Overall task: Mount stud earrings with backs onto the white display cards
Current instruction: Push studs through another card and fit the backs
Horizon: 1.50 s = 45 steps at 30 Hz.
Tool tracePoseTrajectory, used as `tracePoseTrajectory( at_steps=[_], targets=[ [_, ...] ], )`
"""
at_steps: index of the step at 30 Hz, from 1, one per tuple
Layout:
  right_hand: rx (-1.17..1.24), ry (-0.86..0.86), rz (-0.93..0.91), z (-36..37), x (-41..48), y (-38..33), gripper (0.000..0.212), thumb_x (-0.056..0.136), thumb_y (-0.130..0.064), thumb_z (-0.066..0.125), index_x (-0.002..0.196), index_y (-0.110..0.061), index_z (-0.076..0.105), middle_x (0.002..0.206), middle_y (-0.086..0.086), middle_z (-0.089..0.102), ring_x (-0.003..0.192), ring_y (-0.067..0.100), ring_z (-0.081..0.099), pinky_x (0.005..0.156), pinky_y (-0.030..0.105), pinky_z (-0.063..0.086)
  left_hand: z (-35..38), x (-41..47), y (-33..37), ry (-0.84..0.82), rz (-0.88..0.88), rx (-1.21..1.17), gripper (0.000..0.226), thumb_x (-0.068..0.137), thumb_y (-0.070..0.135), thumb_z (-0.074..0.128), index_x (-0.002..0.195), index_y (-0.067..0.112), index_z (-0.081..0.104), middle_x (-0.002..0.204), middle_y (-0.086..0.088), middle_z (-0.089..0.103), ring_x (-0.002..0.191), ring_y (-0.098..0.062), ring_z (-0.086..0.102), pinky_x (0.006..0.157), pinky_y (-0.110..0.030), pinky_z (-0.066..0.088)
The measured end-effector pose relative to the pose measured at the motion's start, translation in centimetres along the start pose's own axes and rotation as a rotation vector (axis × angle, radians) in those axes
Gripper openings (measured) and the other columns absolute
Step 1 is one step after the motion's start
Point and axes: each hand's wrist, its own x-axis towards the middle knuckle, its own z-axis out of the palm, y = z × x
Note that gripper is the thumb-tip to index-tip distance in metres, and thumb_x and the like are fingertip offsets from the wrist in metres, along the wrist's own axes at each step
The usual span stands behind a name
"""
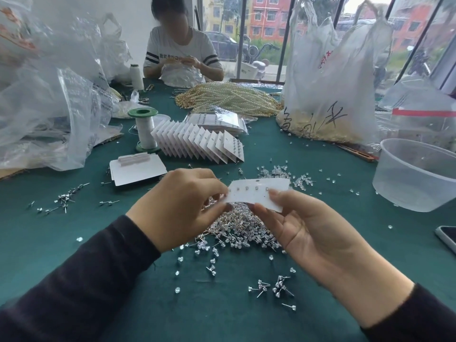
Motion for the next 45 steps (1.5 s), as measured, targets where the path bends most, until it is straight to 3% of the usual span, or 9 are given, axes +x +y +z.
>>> tracePoseTrajectory(
  at_steps=[5,9,13,18,24,28,34,39,45],
  targets=[
    [-0.246,-0.043,-0.093,-0.5,0.3,-2.4,0.024,0.075,-0.022,0.065,0.076,0.001,0.069,0.075,0.013,0.07,0.065,0.027,0.068,0.056,0.027,0.057,1.0,0.4,0.0,0.183,-0.117,-0.006,0.012,0.079,0.01,0.064,0.07,0.005,0.069,0.058,0.001,0.063,0.046,-0.008,0.049,0.053,-0.013,0.039],
    [-1.196,0.287,-0.494,-3.0,0.6,-5.5,0.008,0.084,-0.02,0.066,0.078,-0.016,0.069,0.064,-0.004,0.068,0.06,0.005,0.063,0.056,0.013,0.05,1.6,0.7,-0.3,0.252,-0.41,-0.307,0.016,0.083,0.012,0.062,0.067,0.011,0.065,0.056,0.003,0.064,0.045,-0.01,0.06,0.05,-0.013,0.05],
    [-1.756,0.286,-0.421,-4.8,1.1,-5.5,0.012,0.084,-0.016,0.063,0.08,-0.024,0.072,0.067,-0.012,0.065,0.062,-0.001,0.059,0.05,0.008,0.042,2.0,0.9,-0.7,0.25,-0.634,-0.652,0.024,0.085,0.014,0.058,0.064,0.004,0.062,0.053,-0.006,0.066,0.044,-0.016,0.062,0.045,-0.022,0.054],
    [-1.865,0.171,-0.366,-4.7,2.0,-3.2,0.014,0.086,-0.025,0.063,0.097,-0.026,0.072,0.078,-0.015,0.055,0.062,-0.001,0.051,0.048,0.006,0.037,2.2,1.0,-0.6,0.206,-0.725,-0.848,0.029,0.087,0.009,0.055,0.061,-0.001,0.06,0.05,-0.007,0.065,0.037,-0.013,0.057,0.036,-0.018,0.046],
    [-1.906,0.203,-0.434,-5.0,2.2,-3.3,0.009,0.083,-0.014,0.064,0.075,-0.017,0.068,0.07,-0.011,0.059,0.065,-0.003,0.05,0.051,0.008,0.037,2.3,1.1,0.0,0.143,-0.72,-0.859,0.028,0.087,0.007,0.055,0.061,-0.002,0.058,0.047,-0.006,0.062,0.036,-0.013,0.054,0.036,-0.019,0.046],
    [-1.792,0.205,-0.449,-4.8,1.8,-4.7,0.012,0.083,-0.009,0.063,0.082,-0.02,0.067,0.075,-0.009,0.064,0.067,-0.001,0.058,0.058,0.008,0.046,2.2,1.0,0.3,0.114,-0.701,-0.839,0.028,0.087,0.007,0.056,0.061,-0.003,0.058,0.048,-0.006,0.062,0.036,-0.012,0.054,0.036,-0.018,0.046],
    [-2.04,0.068,0.028,-4.9,0.0,-6.6,0.017,0.072,-0.037,0.074,0.085,-0.031,0.064,0.08,-0.011,0.06,0.068,-0.001,0.055,0.056,0.013,0.041,2.2,1.0,0.2,0.083,-0.697,-0.805,0.026,0.086,0.007,0.056,0.061,-0.001,0.059,0.05,-0.007,0.063,0.037,-0.013,0.055,0.036,-0.02,0.046],
    [-2.078,0.037,-0.116,-4.4,0.6,-4.7,0.001,0.077,-0.024,0.062,0.077,-0.023,0.061,0.075,-0.011,0.058,0.066,0.0,0.052,0.054,0.014,0.04,2.4,1.0,0.4,0.058,-0.68,-0.792,0.025,0.086,0.006,0.057,0.062,-0.003,0.059,0.049,-0.007,0.063,0.037,-0.013,0.055,0.036,-0.019,0.046],
    [-1.989,0.085,-0.234,-4.5,0.8,-5.1,0.011,0.08,-0.017,0.064,0.07,-0.02,0.066,0.067,-0.012,0.061,0.061,-0.003,0.054,0.052,0.007,0.041,2.5,0.9,0.5,0.037,-0.678,-0.769,0.025,0.086,0.007,0.057,0.064,-0.004,0.06,0.05,-0.008,0.064,0.037,-0.013,0.055,0.036,-0.019,0.046]
  ],
)
